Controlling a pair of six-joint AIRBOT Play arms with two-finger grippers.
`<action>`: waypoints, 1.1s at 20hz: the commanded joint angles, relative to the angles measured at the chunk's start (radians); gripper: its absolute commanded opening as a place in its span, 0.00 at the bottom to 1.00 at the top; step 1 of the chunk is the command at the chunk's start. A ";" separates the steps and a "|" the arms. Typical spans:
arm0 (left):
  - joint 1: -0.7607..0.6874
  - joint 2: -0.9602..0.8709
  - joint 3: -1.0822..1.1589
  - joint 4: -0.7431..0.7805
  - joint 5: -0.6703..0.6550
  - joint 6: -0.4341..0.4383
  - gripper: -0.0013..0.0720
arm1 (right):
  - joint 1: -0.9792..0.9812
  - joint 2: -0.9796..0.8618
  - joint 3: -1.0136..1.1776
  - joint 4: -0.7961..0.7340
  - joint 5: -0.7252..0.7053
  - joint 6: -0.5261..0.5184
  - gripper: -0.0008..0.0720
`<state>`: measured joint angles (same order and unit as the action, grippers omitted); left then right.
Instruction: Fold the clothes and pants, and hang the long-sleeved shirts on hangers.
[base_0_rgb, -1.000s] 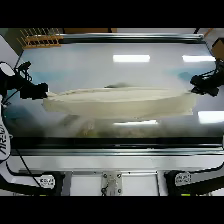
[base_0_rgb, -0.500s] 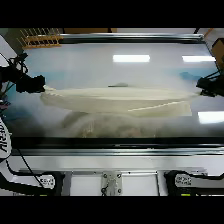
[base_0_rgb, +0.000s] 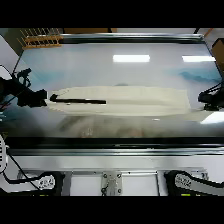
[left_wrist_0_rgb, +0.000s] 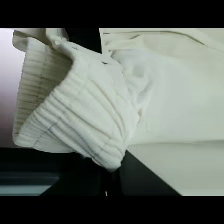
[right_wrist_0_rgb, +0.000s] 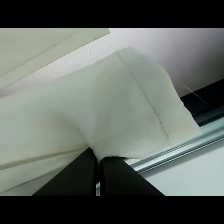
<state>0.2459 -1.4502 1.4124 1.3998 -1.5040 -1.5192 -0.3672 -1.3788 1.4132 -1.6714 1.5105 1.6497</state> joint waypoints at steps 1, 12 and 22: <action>0.000 -0.023 -0.034 -0.006 0.045 0.000 0.04 | 0.003 -0.046 -0.006 0.019 -0.055 0.027 0.03; -0.050 -0.349 0.349 -0.012 0.043 -0.020 0.04 | 0.010 -0.152 -0.003 0.211 -0.467 0.136 0.03; -0.051 -0.481 0.462 -0.014 0.071 -0.026 0.04 | 0.010 -0.255 -0.003 0.364 -0.647 0.139 0.03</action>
<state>0.1959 -1.9079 1.8614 1.3884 -1.4555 -1.5452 -0.3588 -1.6135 1.4086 -1.3525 0.9272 1.7874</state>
